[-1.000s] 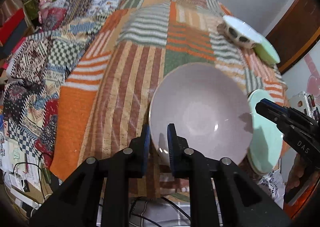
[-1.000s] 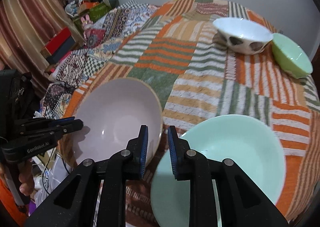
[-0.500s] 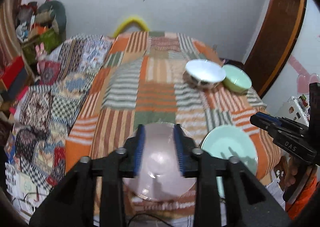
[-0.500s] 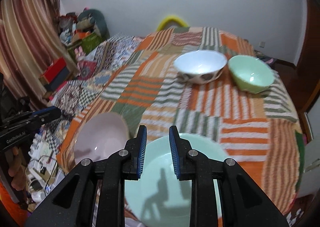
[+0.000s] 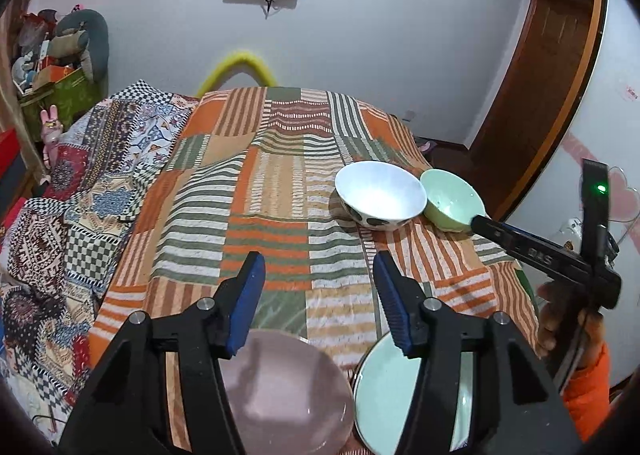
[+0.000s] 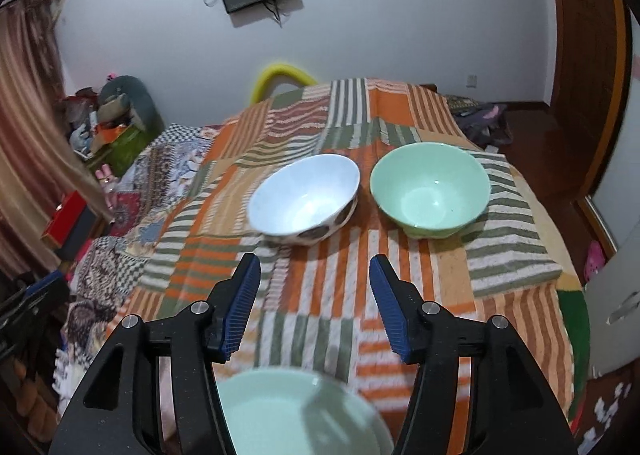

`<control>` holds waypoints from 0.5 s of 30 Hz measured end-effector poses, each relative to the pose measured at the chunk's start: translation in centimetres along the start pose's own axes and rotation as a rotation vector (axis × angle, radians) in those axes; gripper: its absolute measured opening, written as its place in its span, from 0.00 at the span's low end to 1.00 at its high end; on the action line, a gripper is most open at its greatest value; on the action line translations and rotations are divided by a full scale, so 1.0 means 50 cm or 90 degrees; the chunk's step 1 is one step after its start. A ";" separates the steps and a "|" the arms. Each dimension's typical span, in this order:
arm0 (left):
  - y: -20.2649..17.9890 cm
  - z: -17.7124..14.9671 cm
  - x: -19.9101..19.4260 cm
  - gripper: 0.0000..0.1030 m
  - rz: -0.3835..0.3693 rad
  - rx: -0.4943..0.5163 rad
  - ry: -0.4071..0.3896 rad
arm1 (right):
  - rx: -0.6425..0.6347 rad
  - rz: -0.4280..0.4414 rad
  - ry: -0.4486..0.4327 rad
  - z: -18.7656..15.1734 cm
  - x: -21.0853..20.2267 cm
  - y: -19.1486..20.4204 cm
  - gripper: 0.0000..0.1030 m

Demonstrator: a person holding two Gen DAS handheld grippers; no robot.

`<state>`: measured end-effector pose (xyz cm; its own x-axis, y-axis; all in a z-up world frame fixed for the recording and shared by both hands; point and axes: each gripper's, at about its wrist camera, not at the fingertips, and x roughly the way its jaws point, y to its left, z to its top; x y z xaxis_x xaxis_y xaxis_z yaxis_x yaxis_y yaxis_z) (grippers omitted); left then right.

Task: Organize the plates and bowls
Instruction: 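Lower the pale pink bowl onto the mint-green plate and open both grippers, then close the left gripper on the spotted white bowl rim while the right gripper grips it too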

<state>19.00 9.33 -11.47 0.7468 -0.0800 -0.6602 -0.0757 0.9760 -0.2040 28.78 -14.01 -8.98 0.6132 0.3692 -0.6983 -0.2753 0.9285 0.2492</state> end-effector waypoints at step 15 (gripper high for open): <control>0.008 0.053 0.201 0.54 0.019 0.040 0.062 | 0.049 -0.008 0.086 0.049 0.218 -0.033 0.51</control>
<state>28.20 9.45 -16.28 0.6772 -0.0672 -0.7327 -0.0526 0.9888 -0.1394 37.72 -11.40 -15.36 0.5098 0.3544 -0.7839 -0.2075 0.9350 0.2877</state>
